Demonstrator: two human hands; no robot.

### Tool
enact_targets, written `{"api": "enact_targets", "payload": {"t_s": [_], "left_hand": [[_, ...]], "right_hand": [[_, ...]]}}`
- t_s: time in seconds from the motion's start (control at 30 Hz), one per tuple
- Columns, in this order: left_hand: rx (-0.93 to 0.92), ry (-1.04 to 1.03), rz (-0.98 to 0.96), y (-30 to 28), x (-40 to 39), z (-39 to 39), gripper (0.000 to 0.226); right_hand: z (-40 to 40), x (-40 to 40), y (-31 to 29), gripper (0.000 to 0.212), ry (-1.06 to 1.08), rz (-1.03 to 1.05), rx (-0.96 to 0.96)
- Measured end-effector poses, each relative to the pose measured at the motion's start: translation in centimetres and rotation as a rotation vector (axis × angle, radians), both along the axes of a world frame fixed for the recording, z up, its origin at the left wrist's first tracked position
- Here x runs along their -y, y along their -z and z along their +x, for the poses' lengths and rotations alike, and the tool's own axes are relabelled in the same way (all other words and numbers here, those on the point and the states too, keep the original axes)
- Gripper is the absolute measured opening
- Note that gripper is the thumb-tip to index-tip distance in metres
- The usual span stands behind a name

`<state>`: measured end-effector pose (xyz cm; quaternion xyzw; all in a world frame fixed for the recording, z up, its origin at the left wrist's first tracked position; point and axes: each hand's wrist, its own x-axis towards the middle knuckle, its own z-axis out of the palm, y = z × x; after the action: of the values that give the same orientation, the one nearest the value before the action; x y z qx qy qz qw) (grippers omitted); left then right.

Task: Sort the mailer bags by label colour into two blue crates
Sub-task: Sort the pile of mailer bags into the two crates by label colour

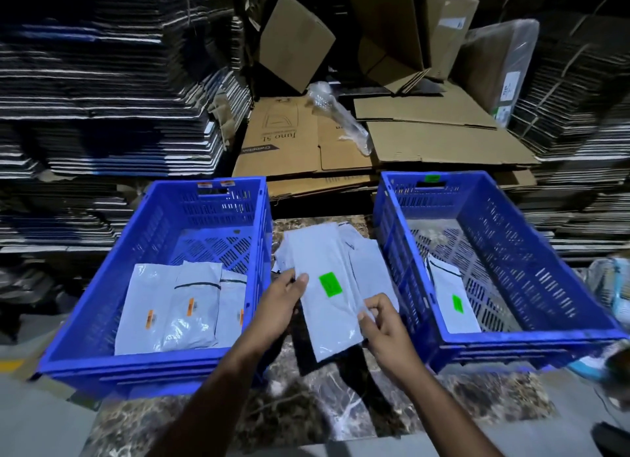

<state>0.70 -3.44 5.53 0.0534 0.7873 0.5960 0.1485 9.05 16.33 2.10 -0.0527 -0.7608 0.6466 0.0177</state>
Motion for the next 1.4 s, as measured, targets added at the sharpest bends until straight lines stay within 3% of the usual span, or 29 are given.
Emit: {"api": "enact_targets", "payload": {"t_s": [0.07,0.13,0.2,0.33,0.57,0.8,1.0,1.07,1.13,1.23,1.4], "left_hand": [[0.024,-0.072,0.210,-0.7,-1.1,1.0,0.031],[-0.012,-0.092,0.272,-1.0,-1.9,1.8,0.034],[-0.043,-0.086,0.295,-1.1,-2.4,2.3,0.036],[-0.098,-0.103,0.340,-1.8,-3.6,3.1,0.040],[-0.135,-0.091,0.366,-2.1,-5.8,3.4,0.044],[-0.224,0.050,0.066,-0.2,-11.4,1.5,0.042],[-0.444,0.381,-0.446,1.6,-17.2,1.1,0.059],[-0.457,0.421,-0.548,1.9,-18.7,0.8,0.065],[-0.457,0.456,-0.603,2.3,-19.8,0.7,0.067],[-0.461,0.459,-0.610,3.0,-20.5,1.0,0.066],[-0.499,0.479,-0.634,3.5,-19.7,0.3,0.067]], "right_hand": [[0.8,-0.1,-1.1,0.020,-0.037,-0.050,-0.004],[1.2,-0.7,-3.2,0.051,-0.074,-0.077,-0.039],[1.4,-1.6,-4.6,0.062,-0.134,-0.011,-0.109],[1.1,-2.9,-5.1,0.046,-0.190,0.215,-0.183],[1.1,-4.6,-4.9,0.051,-0.129,0.229,-0.206],[-0.2,-12.6,-5.9,0.070,0.139,0.314,-0.168],[-3.7,-22.9,-6.1,0.086,0.219,0.712,0.228],[-4.2,-24.9,-5.0,0.088,0.192,0.706,0.328],[-4.3,-26.0,-3.8,0.085,0.108,0.650,0.421],[-4.0,-26.4,-2.8,0.080,-0.089,0.904,0.587],[-4.8,-25.5,-2.9,0.055,0.013,0.945,0.446]]}}
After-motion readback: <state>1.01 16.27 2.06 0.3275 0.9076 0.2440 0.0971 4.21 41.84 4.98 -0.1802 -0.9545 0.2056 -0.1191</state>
